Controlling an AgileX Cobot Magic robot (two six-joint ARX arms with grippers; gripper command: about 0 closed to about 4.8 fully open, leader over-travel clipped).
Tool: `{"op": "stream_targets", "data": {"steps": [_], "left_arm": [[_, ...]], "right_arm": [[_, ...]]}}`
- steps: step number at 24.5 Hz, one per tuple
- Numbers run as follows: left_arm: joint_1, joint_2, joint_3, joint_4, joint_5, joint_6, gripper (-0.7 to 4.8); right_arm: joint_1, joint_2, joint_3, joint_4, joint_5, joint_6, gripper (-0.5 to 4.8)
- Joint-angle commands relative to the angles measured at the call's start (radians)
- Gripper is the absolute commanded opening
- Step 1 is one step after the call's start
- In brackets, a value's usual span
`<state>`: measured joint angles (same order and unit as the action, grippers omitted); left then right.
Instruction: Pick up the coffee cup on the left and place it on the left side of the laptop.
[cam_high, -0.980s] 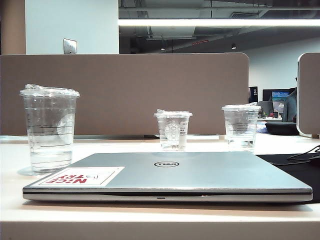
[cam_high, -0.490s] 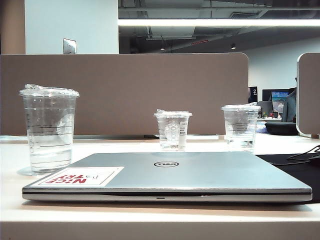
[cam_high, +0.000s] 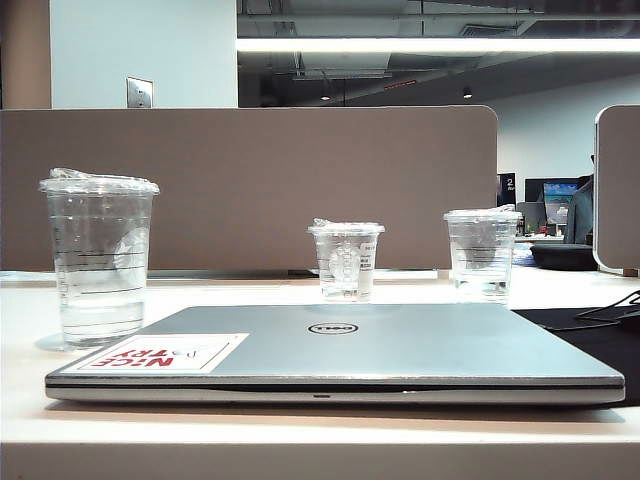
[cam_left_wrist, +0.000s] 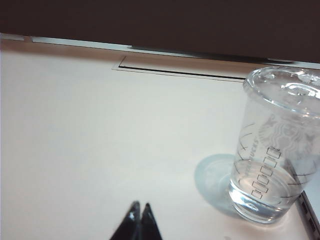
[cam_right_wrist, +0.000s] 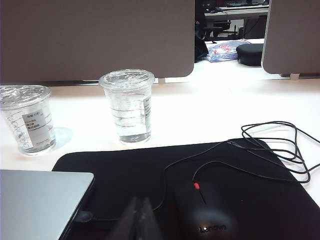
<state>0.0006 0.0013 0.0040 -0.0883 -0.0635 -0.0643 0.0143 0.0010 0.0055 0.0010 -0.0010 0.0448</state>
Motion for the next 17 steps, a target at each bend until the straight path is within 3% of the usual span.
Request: {"op": "stream_targets", "data": {"steps": [1,17], "left_arm": [[0.001,0.0,0.003,0.007,-0.001,0.001,-0.05],[0.0,0.0,0.003,0.014,0.0,0.001,-0.05]], "right_arm": [[-0.001,-0.002,-0.004,0.018,0.002,0.0,-0.05],[-0.001,-0.002,-0.004,0.018,0.001,0.0,-0.04]]}}
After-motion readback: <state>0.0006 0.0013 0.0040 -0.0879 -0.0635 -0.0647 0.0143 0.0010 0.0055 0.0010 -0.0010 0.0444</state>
